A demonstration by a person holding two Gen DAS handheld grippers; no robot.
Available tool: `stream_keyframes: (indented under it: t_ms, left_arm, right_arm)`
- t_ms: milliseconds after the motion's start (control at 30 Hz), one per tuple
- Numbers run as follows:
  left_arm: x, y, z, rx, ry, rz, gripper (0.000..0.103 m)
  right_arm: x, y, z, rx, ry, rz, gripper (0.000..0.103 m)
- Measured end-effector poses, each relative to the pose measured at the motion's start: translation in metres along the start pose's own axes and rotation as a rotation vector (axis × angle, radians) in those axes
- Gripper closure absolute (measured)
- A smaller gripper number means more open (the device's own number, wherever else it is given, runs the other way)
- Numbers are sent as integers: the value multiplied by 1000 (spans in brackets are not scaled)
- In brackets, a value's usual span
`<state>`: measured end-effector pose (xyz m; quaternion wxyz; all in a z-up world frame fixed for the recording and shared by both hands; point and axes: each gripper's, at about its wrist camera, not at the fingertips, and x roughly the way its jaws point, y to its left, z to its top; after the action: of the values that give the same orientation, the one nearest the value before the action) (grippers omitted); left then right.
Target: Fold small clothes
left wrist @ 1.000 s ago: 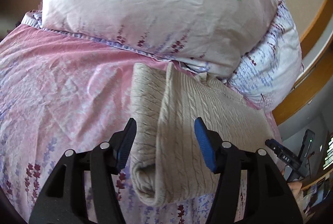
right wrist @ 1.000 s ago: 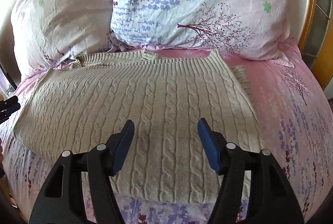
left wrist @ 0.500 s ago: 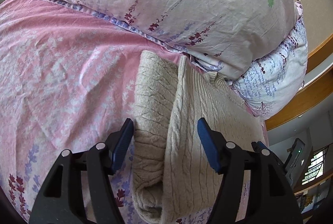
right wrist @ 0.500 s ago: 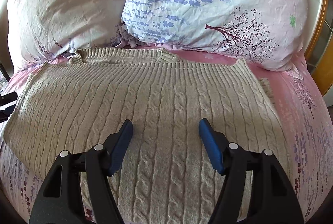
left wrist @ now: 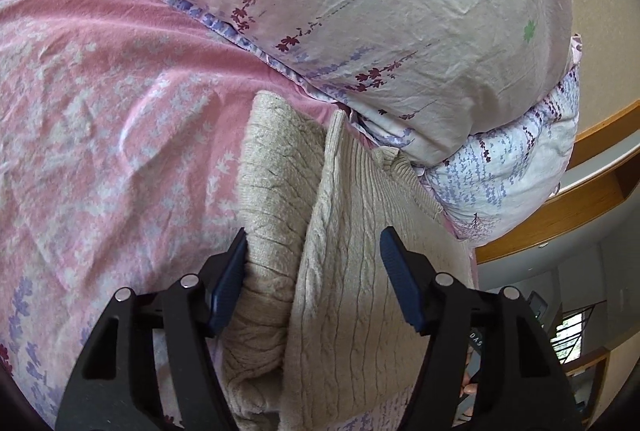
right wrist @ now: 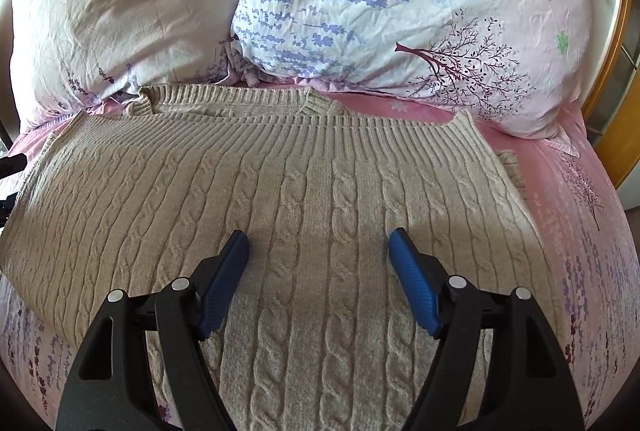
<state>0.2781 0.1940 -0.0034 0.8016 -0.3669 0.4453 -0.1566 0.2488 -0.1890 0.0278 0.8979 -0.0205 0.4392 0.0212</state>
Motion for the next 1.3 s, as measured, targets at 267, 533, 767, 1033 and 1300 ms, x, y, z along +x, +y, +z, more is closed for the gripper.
stream_keyframes:
  t_ms: [267,533,767,1033,1300]
  left_arm:
    - [11,-7,-1,-32,24,-27,43]
    - [27,-11,-5,-82,39,-19,76]
    - [20,-39,-7,-14,1,1,80]
    - [23,-107,-9,9,2,-198,82]
    - [88,-199,-34,57,80,-362,82]
  right_arm:
    - [0,0,0,1,-2,5,28]
    - [-1,1,0,4,-4,8,28]
    - [-4,-2,2,9,0,41,28]
    - [-27,-36,2,93,-80,148,28]
    - [-46,-97,-3,203,-127,242,27]
